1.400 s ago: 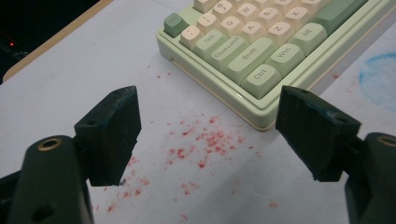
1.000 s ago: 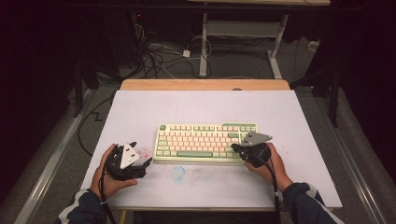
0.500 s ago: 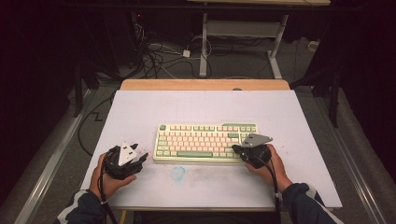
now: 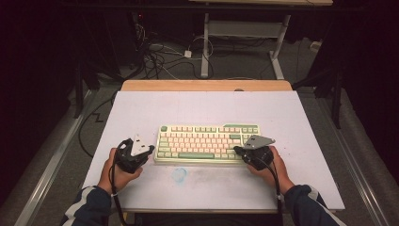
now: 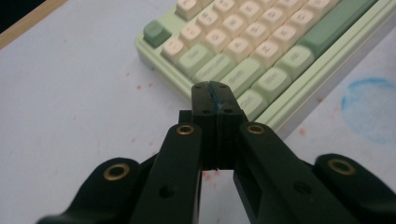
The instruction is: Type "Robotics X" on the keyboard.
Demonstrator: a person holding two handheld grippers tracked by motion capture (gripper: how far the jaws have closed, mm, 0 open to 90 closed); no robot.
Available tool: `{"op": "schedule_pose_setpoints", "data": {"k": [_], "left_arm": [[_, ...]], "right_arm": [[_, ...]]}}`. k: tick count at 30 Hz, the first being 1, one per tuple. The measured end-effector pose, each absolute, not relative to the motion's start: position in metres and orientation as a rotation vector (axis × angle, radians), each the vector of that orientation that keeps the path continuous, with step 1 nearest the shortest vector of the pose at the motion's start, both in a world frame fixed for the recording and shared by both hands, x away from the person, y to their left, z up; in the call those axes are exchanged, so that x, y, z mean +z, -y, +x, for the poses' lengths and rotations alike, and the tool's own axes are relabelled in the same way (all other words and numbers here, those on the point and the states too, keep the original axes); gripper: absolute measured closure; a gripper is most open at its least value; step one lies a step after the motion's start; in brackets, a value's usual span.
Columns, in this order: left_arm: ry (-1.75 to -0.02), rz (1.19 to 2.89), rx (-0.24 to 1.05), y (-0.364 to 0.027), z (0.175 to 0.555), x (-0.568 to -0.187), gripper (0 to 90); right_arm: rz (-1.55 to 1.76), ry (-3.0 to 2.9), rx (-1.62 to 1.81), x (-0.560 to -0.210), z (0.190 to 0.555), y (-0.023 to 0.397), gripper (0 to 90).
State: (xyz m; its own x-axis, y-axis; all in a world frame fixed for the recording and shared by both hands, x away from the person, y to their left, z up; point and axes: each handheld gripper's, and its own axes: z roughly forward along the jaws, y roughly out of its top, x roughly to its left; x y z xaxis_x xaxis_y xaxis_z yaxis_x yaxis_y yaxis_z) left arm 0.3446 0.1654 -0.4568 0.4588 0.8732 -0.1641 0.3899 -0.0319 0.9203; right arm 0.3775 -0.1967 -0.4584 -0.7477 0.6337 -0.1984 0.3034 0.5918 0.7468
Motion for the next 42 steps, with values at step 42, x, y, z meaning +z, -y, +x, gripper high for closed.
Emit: {"op": "schedule_pose_setpoints", "data": {"k": [42], "left_arm": [[-1.014,1.817,0.455,-0.062,0.410,-0.462,86.9]], "right_arm": [[0.749,-2.372,0.993,-0.459,0.377,0.196,90.0]]}}
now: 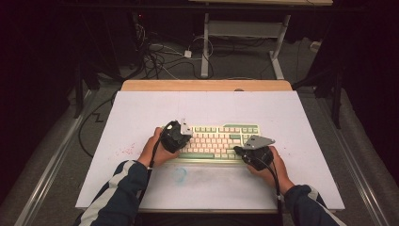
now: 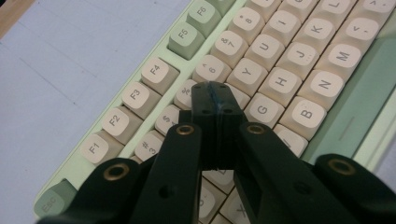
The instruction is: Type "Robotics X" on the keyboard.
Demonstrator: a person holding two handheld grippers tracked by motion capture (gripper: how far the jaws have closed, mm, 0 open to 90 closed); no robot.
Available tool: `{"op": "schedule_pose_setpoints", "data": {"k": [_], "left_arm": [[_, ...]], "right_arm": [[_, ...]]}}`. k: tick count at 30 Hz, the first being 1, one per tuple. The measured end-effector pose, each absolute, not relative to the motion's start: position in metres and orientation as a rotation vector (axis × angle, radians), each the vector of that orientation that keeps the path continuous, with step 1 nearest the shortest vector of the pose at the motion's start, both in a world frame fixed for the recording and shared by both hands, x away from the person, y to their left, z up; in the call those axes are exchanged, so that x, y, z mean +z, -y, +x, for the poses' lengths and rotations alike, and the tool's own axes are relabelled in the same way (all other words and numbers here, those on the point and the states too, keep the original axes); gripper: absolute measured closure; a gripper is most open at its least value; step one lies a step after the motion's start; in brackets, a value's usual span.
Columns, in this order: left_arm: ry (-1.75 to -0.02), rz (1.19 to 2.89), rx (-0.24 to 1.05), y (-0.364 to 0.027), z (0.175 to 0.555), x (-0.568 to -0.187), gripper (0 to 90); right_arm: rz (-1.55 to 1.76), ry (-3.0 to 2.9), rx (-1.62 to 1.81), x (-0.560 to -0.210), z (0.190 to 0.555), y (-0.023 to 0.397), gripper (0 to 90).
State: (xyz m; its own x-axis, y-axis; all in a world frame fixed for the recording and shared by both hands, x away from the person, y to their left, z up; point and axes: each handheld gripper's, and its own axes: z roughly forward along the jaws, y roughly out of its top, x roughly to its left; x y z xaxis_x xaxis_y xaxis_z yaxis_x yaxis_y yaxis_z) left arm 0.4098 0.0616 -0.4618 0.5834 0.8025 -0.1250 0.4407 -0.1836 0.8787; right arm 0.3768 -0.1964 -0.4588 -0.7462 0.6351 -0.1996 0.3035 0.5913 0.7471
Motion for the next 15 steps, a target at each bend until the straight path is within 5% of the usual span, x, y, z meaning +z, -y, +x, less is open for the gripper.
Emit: {"op": "schedule_pose_setpoints", "data": {"k": [15], "left_arm": [[-0.966,1.728,0.495,-0.070,0.404,-0.446,80.7]], "right_arm": [[0.741,-2.317,1.037,-0.444,0.371,0.202,90.0]]}}
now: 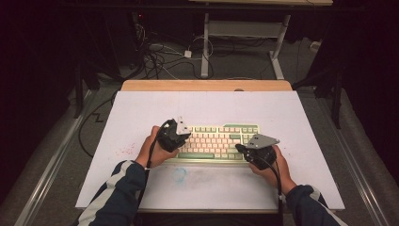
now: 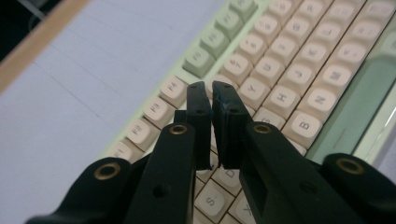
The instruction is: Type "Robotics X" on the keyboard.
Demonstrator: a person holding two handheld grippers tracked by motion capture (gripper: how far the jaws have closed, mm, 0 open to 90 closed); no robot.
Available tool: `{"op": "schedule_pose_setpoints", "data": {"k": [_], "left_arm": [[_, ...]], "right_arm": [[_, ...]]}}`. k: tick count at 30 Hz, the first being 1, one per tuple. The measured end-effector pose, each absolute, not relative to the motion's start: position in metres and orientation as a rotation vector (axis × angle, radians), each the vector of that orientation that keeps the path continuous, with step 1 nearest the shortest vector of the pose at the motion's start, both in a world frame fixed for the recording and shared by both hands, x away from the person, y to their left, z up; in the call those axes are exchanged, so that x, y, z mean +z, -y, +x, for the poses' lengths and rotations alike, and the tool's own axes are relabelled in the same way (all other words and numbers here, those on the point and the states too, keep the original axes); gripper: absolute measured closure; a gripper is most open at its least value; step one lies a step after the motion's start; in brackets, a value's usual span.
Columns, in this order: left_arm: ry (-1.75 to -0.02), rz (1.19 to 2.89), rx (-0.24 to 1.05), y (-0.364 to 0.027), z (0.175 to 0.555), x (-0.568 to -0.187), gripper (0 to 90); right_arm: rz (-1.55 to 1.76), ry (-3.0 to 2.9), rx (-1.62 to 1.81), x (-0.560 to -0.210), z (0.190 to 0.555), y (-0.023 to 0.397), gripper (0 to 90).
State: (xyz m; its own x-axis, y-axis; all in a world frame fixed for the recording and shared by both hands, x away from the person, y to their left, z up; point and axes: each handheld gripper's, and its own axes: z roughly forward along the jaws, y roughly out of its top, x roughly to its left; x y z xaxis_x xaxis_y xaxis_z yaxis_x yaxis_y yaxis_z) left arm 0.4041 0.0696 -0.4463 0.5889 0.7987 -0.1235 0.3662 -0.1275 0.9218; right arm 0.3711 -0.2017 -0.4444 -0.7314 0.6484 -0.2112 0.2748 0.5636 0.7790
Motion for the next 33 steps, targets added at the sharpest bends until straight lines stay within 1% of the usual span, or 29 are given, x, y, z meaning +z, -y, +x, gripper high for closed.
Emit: {"op": "schedule_pose_setpoints", "data": {"k": [2,3,4,6,7,8,9,10,11,12,13,15,16,21,28,33], "left_arm": [[-0.943,1.681,0.496,-0.075,0.400,-0.438,73.6],[-0.939,1.658,0.495,-0.078,0.398,-0.435,72.8],[-0.934,1.645,0.491,-0.082,0.396,-0.432,69.9],[-0.904,1.612,0.514,-0.092,0.387,-0.427,58.9],[-0.904,1.612,0.514,-0.092,0.387,-0.427,57.3],[-0.898,1.606,0.515,-0.096,0.385,-0.425,53.4],[-0.883,1.605,0.514,-0.101,0.381,-0.425,48.5],[-0.881,1.587,0.535,-0.106,0.379,-0.425,40.9],[-0.892,1.572,0.558,-0.111,0.377,-0.425,40.9],[-0.902,1.562,0.561,-0.115,0.375,-0.426,34.1],[-0.909,1.553,0.546,-0.120,0.373,-0.428,29.9],[-0.917,1.544,0.588,-0.127,0.369,-0.435,24.9],[-0.921,1.542,0.588,-0.131,0.366,-0.437,23.2],[-0.948,1.535,0.604,-0.147,0.353,-0.451,20.7],[-0.996,1.555,0.604,-0.161,0.337,-0.466,20.6],[-1.023,1.556,0.600,-0.170,0.328,-0.471,20.5]], "right_arm": [[0.746,-2.312,1.046,-0.441,0.370,0.205,90.0],[0.748,-2.307,1.047,-0.440,0.369,0.206,90.0],[0.749,-2.307,1.047,-0.440,0.369,0.207,90.0],[0.745,-2.310,1.048,-0.439,0.367,0.208,90.0],[0.742,-2.309,1.048,-0.438,0.366,0.208,90.0],[0.742,-2.306,1.053,-0.437,0.366,0.209,90.0],[0.742,-2.301,1.058,-0.436,0.365,0.210,90.0],[0.742,-2.297,1.061,-0.435,0.365,0.211,90.0],[0.742,-2.297,1.061,-0.435,0.365,0.211,90.0],[0.747,-2.294,1.064,-0.433,0.365,0.212,90.0],[0.745,-2.296,1.063,-0.433,0.365,0.212,90.0],[0.744,-2.294,1.064,-0.432,0.365,0.212,90.0],[0.746,-2.294,1.066,-0.431,0.366,0.212,90.0],[0.743,-2.291,1.068,-0.428,0.369,0.210,90.0],[0.736,-2.305,1.059,-0.425,0.379,0.201,90.0],[0.717,-2.321,1.060,-0.424,0.391,0.184,90.0]]}}
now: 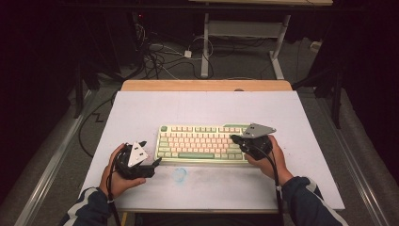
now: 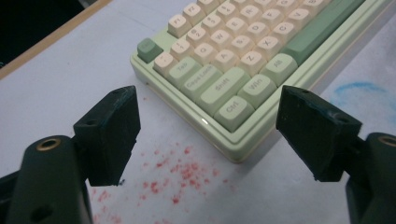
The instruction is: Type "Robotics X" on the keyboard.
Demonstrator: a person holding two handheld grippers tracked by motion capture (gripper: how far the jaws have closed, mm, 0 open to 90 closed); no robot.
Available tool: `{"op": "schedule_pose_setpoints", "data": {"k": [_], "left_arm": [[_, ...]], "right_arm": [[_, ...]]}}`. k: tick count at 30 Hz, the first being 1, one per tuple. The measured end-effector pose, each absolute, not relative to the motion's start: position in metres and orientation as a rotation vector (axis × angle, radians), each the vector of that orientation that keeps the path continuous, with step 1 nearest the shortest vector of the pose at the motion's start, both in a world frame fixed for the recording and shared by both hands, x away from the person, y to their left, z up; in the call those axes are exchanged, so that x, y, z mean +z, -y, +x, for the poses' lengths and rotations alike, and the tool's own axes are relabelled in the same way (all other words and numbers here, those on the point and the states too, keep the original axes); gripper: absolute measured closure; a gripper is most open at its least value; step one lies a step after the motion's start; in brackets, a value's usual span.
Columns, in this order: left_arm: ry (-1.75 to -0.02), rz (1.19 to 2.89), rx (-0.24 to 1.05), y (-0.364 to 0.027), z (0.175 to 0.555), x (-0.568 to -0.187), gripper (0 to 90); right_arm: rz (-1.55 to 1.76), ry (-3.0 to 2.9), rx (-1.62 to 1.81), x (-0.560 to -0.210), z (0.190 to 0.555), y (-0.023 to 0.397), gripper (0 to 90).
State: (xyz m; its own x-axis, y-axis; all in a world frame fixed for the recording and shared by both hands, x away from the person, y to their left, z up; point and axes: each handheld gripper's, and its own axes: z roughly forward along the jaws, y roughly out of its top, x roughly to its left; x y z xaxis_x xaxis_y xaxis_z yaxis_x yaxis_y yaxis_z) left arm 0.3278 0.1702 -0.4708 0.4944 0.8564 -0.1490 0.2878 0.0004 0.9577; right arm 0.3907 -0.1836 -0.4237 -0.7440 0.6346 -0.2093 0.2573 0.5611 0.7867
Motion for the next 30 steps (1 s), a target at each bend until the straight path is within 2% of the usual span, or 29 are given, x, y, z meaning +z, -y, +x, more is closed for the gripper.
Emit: {"op": "schedule_pose_setpoints", "data": {"k": [19,30], "left_arm": [[-1.043,1.589,0.586,-0.176,0.318,-0.480,20.4],[-1.037,1.607,0.581,-0.175,0.317,-0.481,20.8]], "right_arm": [[0.674,-2.419,0.987,-0.440,0.418,0.128,90.0],[0.664,-2.449,0.919,-0.447,0.424,0.117,90.0]]}}
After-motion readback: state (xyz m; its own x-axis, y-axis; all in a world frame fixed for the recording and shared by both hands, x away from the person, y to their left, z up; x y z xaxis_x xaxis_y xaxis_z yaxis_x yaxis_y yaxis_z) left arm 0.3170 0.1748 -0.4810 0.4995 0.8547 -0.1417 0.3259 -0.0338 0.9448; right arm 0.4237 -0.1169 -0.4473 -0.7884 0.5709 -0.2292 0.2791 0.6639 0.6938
